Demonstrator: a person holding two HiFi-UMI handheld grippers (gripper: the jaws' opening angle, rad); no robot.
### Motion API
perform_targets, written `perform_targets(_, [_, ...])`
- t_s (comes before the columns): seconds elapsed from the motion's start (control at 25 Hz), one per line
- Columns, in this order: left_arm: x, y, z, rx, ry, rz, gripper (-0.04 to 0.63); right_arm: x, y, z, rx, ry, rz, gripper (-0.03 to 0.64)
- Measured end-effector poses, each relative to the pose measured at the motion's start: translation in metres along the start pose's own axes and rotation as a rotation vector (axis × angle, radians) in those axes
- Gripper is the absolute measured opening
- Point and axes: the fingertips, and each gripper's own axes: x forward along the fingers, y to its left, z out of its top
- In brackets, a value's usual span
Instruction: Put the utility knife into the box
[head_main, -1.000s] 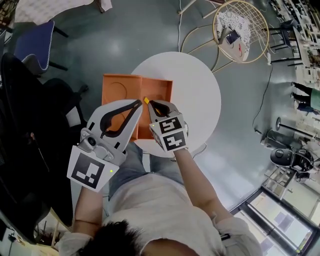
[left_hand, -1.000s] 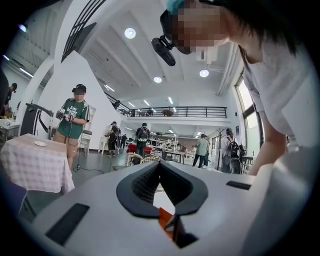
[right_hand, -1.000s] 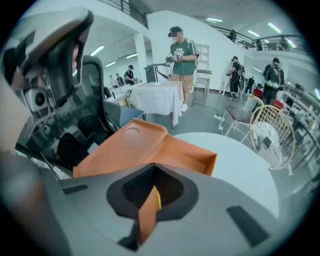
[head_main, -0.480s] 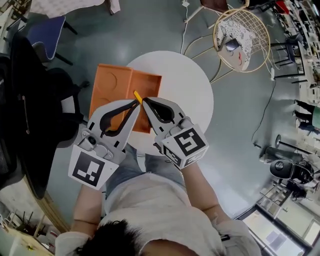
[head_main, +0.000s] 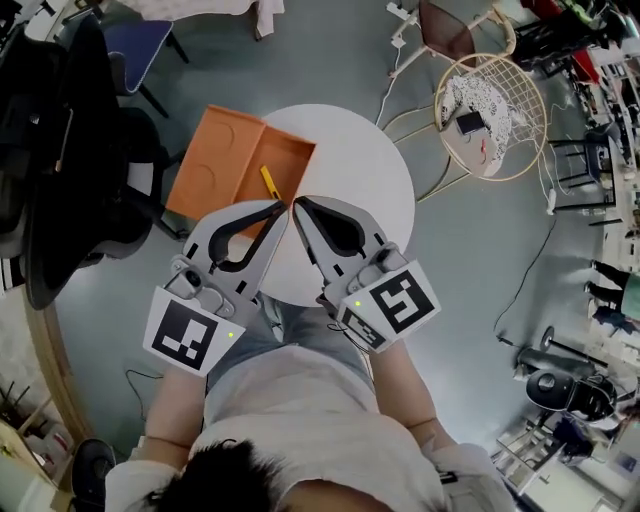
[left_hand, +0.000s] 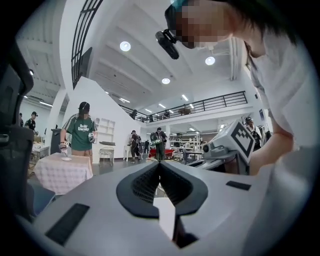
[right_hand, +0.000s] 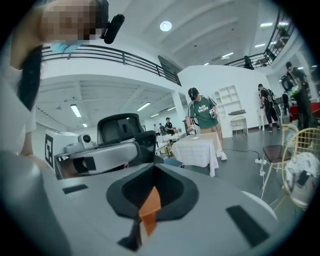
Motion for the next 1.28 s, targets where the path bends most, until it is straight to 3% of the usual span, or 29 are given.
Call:
perform_targets(0.44, [-0.02, -0.052, 0.019, 0.077, -0.025, 0.201, 0.009, -0.06, 0.038, 0.031, -0.116, -0.101, 0.217, 0.008])
perform_targets(0.8, [-0.037, -0.088, 0.038, 0.112, -0.033, 0.318, 0.009, -0.096, 0.066, 0.043, -0.179, -0.116, 0.369, 0.008])
perform_targets(1.28, [-0.071, -0.083, 0.045, 0.136, -0.036, 0.392, 0.009, -0.089, 0.1, 0.042, -0.223, -0.124, 0.462, 0.008])
